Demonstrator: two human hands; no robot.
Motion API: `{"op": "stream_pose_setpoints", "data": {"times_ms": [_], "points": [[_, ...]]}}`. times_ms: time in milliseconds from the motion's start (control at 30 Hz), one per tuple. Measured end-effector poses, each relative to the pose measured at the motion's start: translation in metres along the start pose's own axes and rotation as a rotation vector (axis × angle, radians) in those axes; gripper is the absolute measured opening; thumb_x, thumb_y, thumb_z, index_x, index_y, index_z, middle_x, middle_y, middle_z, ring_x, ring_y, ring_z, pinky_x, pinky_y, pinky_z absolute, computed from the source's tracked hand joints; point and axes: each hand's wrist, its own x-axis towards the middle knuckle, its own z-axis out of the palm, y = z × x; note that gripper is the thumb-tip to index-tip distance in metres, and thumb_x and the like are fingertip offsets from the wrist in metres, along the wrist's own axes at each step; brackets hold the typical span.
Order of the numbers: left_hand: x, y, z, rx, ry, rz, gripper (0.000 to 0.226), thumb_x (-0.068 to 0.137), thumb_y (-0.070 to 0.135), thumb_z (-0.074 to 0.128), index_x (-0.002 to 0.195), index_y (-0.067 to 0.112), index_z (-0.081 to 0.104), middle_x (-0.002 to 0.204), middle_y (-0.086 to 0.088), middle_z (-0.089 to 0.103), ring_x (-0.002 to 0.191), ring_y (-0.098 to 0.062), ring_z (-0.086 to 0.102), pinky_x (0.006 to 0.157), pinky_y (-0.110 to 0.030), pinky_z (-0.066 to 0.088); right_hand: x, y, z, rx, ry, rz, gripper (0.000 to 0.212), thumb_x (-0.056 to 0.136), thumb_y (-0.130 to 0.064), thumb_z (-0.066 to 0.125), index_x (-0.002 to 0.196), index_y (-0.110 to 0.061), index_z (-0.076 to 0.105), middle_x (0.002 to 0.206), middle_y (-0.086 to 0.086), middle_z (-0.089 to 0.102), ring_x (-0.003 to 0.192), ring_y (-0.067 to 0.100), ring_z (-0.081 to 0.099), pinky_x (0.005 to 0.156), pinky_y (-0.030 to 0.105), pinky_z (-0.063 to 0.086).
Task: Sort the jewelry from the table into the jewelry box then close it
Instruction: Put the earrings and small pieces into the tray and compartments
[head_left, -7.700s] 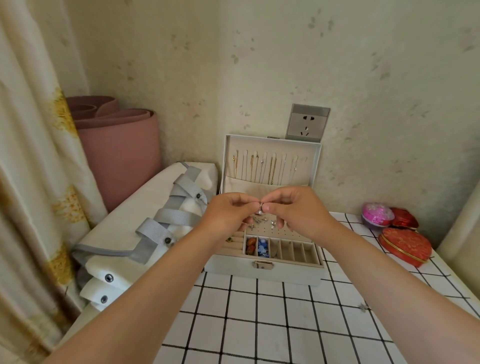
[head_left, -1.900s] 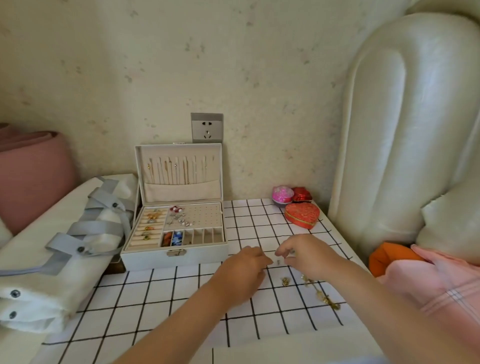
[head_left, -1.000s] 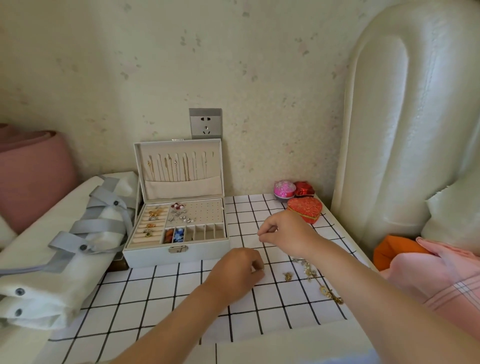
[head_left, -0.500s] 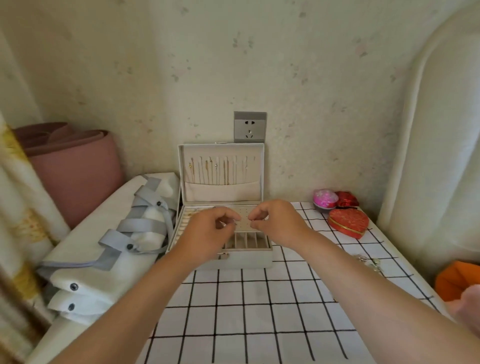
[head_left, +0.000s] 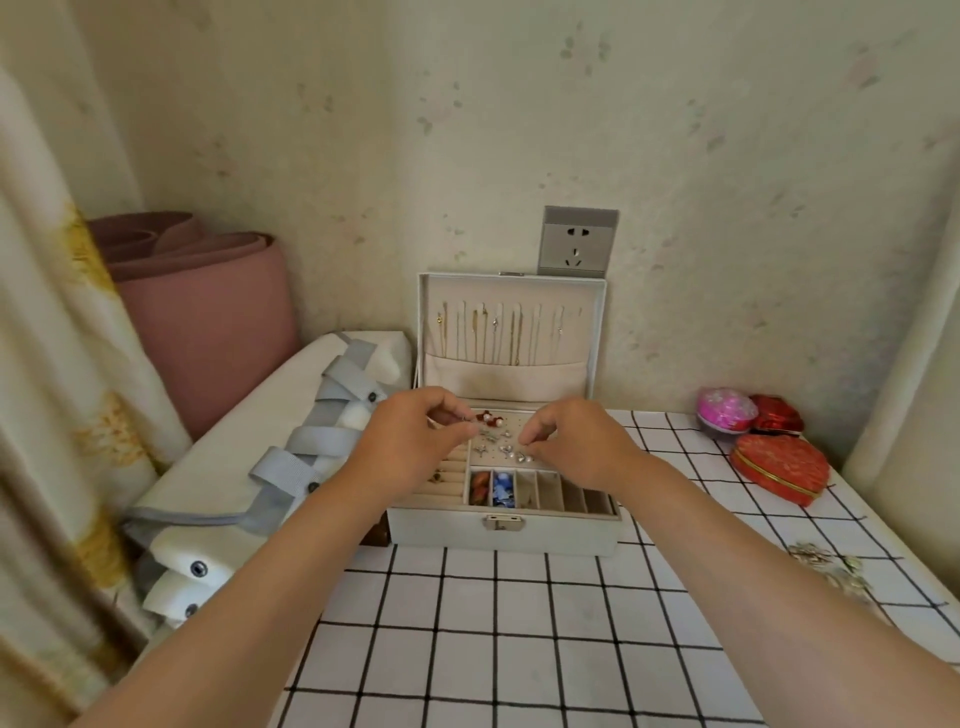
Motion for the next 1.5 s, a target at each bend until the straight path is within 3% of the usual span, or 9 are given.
{"op": "stream_pose_setpoints", "data": {"times_ms": [200, 333, 467, 600, 767, 1067, 1167, 1233, 1500], "points": [[-0.001, -0.002, 0.000, 0.008, -0.005, -0.026, 0.016, 0.084, 0.043, 0.073, 0.078, 0.028, 0.070, 0.073, 0.006, 0.068, 0.063, 0.002, 0.058, 0.063, -0.018, 0.045, 0.005, -0.022, -0.015, 0.136, 0.050, -0.066, 0.018, 0.093, -0.016, 0.067, 0.104, -0.029, 0.075, 0.104, -0.014, 0.069, 0.093, -0.005, 0.061, 0.081, 0.012, 0.043], [-0.001, -0.002, 0.001, -0.066, -0.021, -0.081, 0.031, 0.085, 0.050, 0.069, 0.074, 0.020, 0.071, 0.074, -0.002, 0.072, 0.068, -0.021, 0.068, 0.070, -0.034, 0.056, -0.004, -0.050, -0.020, 0.356, -0.094, -0.130, 0.019, 0.090, -0.014, 0.072, 0.103, -0.027, 0.076, 0.096, -0.005, 0.074, 0.057, -0.006, 0.059, 0.062, 0.014, 0.049], [-0.002, -0.001, 0.001, -0.154, -0.025, -0.118, 0.034, 0.089, 0.043, 0.066, 0.075, 0.014, 0.075, 0.074, 0.001, 0.074, 0.057, -0.009, 0.062, 0.068, -0.030, 0.054, -0.007, -0.058, -0.014, 0.455, -0.136, -0.144, 0.021, 0.089, -0.008, 0.073, 0.096, -0.027, 0.079, 0.090, 0.002, 0.077, 0.053, 0.008, 0.054, 0.054, 0.019, 0.048], [-0.004, -0.001, -0.001, -0.195, -0.039, -0.134, 0.031, 0.092, 0.040, 0.064, 0.075, 0.016, 0.076, 0.074, 0.003, 0.075, 0.056, -0.006, 0.061, 0.059, -0.021, 0.048, -0.008, -0.056, -0.011, 0.497, -0.135, -0.111, 0.018, 0.088, -0.009, 0.074, 0.098, -0.022, 0.080, 0.086, 0.000, 0.077, 0.055, 0.011, 0.053, 0.051, 0.018, 0.046], [-0.003, 0.000, -0.002, -0.218, -0.080, -0.155, 0.029, 0.095, 0.038, 0.060, 0.083, 0.017, 0.076, 0.078, 0.007, 0.075, 0.060, -0.006, 0.062, 0.059, -0.020, 0.045, -0.011, -0.057, -0.011, 0.497, -0.116, -0.037, 0.015, 0.090, -0.010, 0.072, 0.099, -0.018, 0.080, 0.074, -0.007, 0.074, 0.056, 0.012, 0.053, 0.049, 0.015, 0.042], [-0.003, 0.004, -0.005, -0.319, -0.061, -0.174, 0.032, 0.099, 0.035, 0.054, 0.086, 0.014, 0.074, 0.080, 0.003, 0.075, 0.057, -0.008, 0.059, 0.054, -0.017, 0.046, -0.012, -0.060, -0.010, 0.572, -0.105, 0.030, 0.010, 0.091, -0.020, 0.071, 0.097, -0.020, 0.079, 0.089, -0.001, 0.078, 0.056, 0.012, 0.052, 0.048, 0.019, 0.042], [-0.002, 0.004, -0.006, -0.341, -0.035, -0.155, 0.012, 0.096, 0.025, 0.060, 0.097, 0.021, 0.071, 0.088, 0.004, 0.075, 0.067, -0.009, 0.066, 0.058, -0.023, 0.053, -0.011, -0.059, -0.010, 0.667, -0.085, 0.092, 0.010, 0.092, -0.019, 0.070, 0.100, -0.018, 0.077, 0.092, 0.001, 0.078, 0.055, 0.012, 0.051, 0.048, 0.021, 0.041], [-0.003, 0.006, -0.005, -0.384, -0.053, -0.131, 0.011, 0.092, 0.019, 0.067, 0.101, 0.021, 0.071, 0.091, 0.001, 0.075, 0.076, -0.011, 0.070, 0.059, -0.023, 0.055, -0.010, -0.060, -0.009, 0.741, -0.068, 0.121, 0.011, 0.091, -0.020, 0.071, 0.101, -0.017, 0.077, 0.091, 0.003, 0.078, 0.053, 0.012, 0.050, 0.047, 0.022, 0.039], [-0.003, 0.006, -0.003, -0.513, -0.089, -0.128, 0.010, 0.091, 0.021, 0.068, 0.098, 0.015, 0.073, 0.082, 0.000, 0.072, 0.073, -0.010, 0.064, 0.062, -0.024, 0.053, -0.008, -0.063, -0.007, 0.897, -0.027, 0.094, 0.015, 0.089, -0.017, 0.074, 0.103, -0.016, 0.076, 0.093, 0.012, 0.076, 0.048, 0.013, 0.048, 0.047, 0.027, 0.033]]}}
